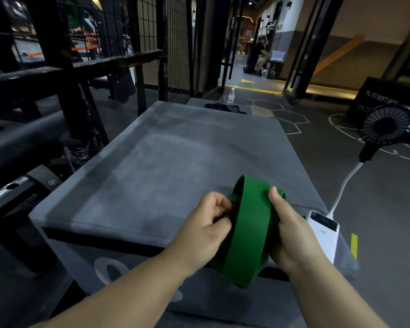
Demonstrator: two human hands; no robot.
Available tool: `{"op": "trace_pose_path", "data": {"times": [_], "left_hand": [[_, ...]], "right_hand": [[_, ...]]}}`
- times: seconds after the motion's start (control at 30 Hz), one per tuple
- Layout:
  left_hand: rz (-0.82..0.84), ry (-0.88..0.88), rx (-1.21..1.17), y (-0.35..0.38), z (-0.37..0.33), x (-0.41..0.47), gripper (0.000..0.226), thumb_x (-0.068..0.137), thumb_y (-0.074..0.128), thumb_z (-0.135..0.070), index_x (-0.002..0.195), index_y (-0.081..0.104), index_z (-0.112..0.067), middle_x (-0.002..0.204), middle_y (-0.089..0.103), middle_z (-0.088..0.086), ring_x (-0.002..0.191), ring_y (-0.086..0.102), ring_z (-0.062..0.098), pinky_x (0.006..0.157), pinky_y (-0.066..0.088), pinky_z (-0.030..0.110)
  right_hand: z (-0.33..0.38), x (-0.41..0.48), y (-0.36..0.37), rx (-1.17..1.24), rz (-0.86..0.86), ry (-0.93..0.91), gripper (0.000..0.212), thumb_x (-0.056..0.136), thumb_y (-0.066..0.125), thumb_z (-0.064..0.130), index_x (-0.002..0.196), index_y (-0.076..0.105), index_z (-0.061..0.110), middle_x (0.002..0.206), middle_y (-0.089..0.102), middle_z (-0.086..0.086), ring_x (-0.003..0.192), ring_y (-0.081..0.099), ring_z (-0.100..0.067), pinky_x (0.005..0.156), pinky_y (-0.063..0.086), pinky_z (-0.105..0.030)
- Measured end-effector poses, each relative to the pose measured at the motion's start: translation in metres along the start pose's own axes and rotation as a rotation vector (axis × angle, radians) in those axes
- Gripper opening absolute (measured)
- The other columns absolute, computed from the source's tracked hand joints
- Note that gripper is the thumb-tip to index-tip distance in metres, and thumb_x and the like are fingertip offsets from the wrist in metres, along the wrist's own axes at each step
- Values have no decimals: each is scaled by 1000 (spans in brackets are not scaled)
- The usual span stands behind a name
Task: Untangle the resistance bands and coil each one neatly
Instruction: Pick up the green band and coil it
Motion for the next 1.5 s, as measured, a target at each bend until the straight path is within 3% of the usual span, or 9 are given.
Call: {"op": "trace_pose_path", "data": {"times": [0.23, 0.33, 0.47, 0.6, 0.73, 0.83, 0.93, 1.13, 1.5], "left_hand": [[-52, -104, -268, 1, 2, -1, 17, 77, 56, -35, 85, 61, -21, 88, 67, 4, 91, 61, 20, 84, 46, 40], [-57, -109, -255, -2, -1, -3, 50, 66, 65, -63, 99, 61, -25, 104, 69, 0, 106, 62, 15, 96, 47, 41], [-4, -126, -43, 4, -7, -9, 72, 47, 87, -46, 106, 49, -27, 97, 71, -7, 94, 68, 12, 88, 55, 41], [-32, -83, 143, 1, -13, -10, 69, 54, 91, -33, 106, 45, -30, 99, 68, -9, 90, 66, 2, 82, 56, 31], [-44, -72, 214, -2, -18, -8, 66, 59, 90, -31, 106, 43, -31, 100, 67, -10, 87, 65, -1, 79, 56, 26], [-72, -61, 241, -3, -22, -7, 62, 62, 88, -32, 107, 45, -30, 97, 67, -12, 84, 64, -2, 76, 55, 22], [-101, -74, 155, -6, -24, -7, 56, 63, 88, -25, 104, 50, -30, 91, 69, -13, 80, 67, 0, 75, 56, 25], [-60, -170, -253, -8, -18, -4, 58, 59, 79, -10, 112, 55, -14, 99, 73, 8, 91, 71, 24, 78, 58, 38], [-94, -193, -191, -12, -17, 3, 65, 49, 88, -8, 108, 60, -13, 96, 73, 8, 87, 72, 25, 79, 58, 42]], "right_hand": [[-6, -1, 6, 26, 26, 35, 48, 73, 59, 42, 101, 71, 5, 95, 74, -18, 81, 72, -26, 63, 60, -33], [-12, -2, 13, 12, 43, 20, 52, 78, 57, 41, 112, 66, 3, 105, 72, -19, 92, 72, -28, 71, 60, -35], [-16, -1, 14, -48, 12, -23, 69, 77, 70, 57, 121, 61, 4, 115, 68, -22, 106, 67, -36, 85, 57, -44], [-20, -1, 13, -58, 7, -43, 76, 57, 83, 62, 111, 68, 10, 112, 70, -20, 104, 68, -36, 81, 57, -41], [-18, -7, 17, -93, -37, -19, 53, 86, 49, 55, 107, 69, 11, 103, 74, -15, 93, 72, -27, 71, 60, -35], [-21, -6, 14, -17, -131, 49, 69, 98, 28, 58, 83, 78, 13, 90, 76, -13, 81, 74, -24, 67, 57, -33], [-22, -6, 15, 89, -150, 46, 60, 99, 36, 51, 91, 77, 8, 98, 74, -18, 90, 73, -32, 81, 54, -43], [-19, -10, 32, 246, 4, 28, 53, 86, 49, 47, 99, 76, 3, 109, 70, -23, 100, 70, -34, 79, 60, -42], [-16, -6, 23, 27, 60, 40, 57, 76, 70, 38, 116, 66, -2, 109, 70, -22, 101, 69, -33, 80, 58, -42]]}}
Point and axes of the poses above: each hand's wrist, its own x-axis towards the middle knuckle, its own y-axis out of the palm, z = x × y, the point moved 5 cm from there along x, towards the middle knuckle
